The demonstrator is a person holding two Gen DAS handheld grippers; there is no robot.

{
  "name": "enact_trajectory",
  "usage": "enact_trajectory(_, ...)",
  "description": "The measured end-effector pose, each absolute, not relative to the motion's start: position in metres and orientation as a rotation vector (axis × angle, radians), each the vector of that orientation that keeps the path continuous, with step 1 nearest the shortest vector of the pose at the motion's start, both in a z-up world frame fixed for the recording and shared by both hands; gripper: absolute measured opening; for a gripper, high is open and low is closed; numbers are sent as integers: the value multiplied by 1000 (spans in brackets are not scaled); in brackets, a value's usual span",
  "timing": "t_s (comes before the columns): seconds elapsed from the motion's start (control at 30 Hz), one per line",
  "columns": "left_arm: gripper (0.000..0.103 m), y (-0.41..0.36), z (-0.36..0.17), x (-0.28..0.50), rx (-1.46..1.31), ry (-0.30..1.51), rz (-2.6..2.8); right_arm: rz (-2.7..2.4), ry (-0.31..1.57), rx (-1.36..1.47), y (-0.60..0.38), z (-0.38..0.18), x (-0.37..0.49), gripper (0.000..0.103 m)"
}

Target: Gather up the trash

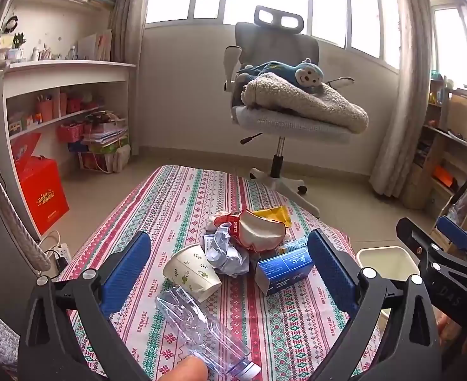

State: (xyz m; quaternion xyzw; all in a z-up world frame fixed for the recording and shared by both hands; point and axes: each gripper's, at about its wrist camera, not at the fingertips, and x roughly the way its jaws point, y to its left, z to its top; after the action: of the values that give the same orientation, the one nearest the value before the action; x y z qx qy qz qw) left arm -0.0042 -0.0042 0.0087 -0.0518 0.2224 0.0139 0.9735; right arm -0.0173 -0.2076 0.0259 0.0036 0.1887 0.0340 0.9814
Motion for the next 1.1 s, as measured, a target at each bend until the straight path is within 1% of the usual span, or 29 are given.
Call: enact_trajectory(1.1,96,-1,-8,1,-105,463,25,73,387,16,-210,24,-18,96)
